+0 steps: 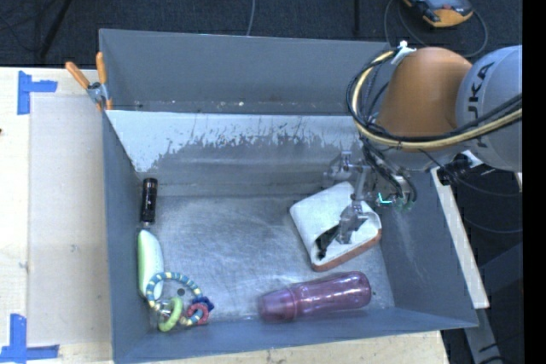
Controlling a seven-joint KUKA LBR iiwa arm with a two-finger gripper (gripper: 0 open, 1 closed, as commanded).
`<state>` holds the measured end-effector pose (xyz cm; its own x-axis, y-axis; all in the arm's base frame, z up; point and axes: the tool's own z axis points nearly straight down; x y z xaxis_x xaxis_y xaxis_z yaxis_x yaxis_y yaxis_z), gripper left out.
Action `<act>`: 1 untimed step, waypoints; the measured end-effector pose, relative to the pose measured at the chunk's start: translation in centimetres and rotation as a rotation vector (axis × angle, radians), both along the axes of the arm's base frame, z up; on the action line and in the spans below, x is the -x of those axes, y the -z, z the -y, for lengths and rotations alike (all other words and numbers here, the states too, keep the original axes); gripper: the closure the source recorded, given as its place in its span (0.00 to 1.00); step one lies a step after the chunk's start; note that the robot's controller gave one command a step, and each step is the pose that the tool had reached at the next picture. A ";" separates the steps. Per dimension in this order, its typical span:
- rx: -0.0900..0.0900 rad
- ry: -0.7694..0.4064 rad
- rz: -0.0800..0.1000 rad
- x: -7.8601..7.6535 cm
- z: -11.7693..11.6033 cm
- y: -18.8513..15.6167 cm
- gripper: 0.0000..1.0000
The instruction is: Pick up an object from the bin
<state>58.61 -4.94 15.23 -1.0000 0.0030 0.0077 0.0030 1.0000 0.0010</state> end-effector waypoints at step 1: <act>0.001 -0.001 0.007 -0.2 0.0 -0.4 0.00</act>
Offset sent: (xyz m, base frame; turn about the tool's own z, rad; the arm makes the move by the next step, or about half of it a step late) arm 0.0343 -0.0184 -0.0823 -0.5215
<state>58.80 -4.93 15.62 -1.0000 0.0018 0.0007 0.0018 1.0000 0.0004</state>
